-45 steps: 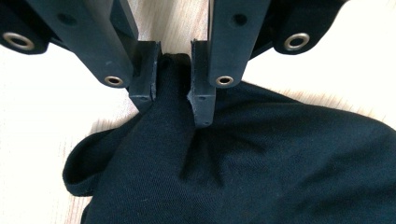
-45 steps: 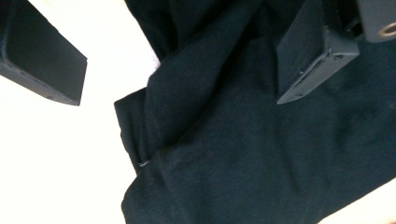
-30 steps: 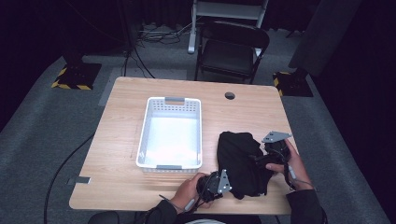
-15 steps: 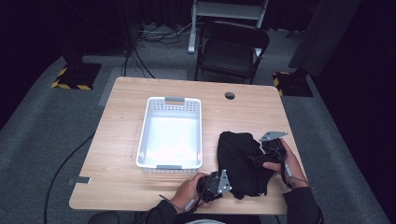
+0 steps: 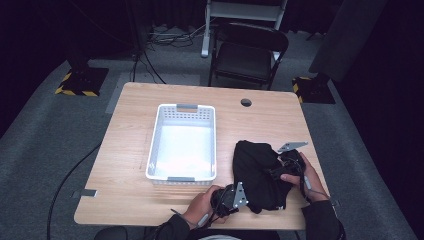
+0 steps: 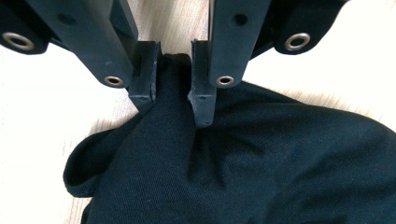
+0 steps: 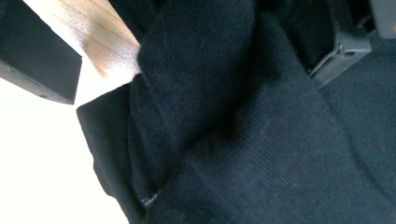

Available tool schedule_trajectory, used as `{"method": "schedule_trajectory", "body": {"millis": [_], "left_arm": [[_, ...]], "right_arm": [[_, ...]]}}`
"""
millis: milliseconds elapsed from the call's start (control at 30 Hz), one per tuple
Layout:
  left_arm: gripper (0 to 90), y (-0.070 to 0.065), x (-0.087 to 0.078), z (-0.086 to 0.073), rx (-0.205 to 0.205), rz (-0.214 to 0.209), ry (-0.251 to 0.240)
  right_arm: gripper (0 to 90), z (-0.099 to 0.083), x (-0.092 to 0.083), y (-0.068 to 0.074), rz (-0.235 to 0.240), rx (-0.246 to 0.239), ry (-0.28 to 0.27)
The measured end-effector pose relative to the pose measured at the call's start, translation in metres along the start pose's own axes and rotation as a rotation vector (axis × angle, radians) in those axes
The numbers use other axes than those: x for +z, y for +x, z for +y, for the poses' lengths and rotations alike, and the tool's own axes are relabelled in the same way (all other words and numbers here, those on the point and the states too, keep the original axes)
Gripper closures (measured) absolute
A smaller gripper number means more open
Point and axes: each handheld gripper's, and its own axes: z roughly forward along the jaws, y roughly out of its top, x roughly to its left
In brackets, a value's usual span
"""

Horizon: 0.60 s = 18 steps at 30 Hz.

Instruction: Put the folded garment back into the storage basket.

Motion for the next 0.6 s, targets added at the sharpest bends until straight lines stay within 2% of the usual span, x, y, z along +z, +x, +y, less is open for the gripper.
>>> {"method": "schedule_trajectory", "body": {"millis": [167,333,367,400,433,533,600], "left_arm": [[77.0,0.0001,0.0,0.0001,0.001,0.0,0.0],[77.0,-0.0002,0.0001,-0.0001,-0.001,0.001,-0.001],[77.0,-0.0001,0.0001,-0.0001,-0.001,0.001,-0.001],[76.9,-0.0001,0.0001,-0.0002,-0.001,0.001,-0.002],[76.9,0.0,0.0001,-0.0003,-0.001,0.001,-0.003],[76.9,0.0001,0.0,-0.0008,-0.003,0.001,-0.005],[76.9,0.0003,0.0001,-0.0014,-0.011,-0.001,-0.01]], "right_arm": [[0.5,-0.0045,0.002,-0.0038,0.035,0.039,-0.012],[1.5,-0.0045,0.0018,-0.0031,0.035,0.036,-0.011],[3.7,-0.0044,0.0014,-0.0028,0.039,0.032,-0.012],[12.5,-0.004,-0.0007,-0.0017,0.059,0.015,-0.017],[12.5,-0.004,-0.0007,-0.0017,0.059,0.015,-0.017],[29.6,-0.0026,-0.0048,0.0024,0.089,0.012,-0.008],[36.9,-0.0006,-0.0066,0.0053,0.105,0.014,0.01]]}}
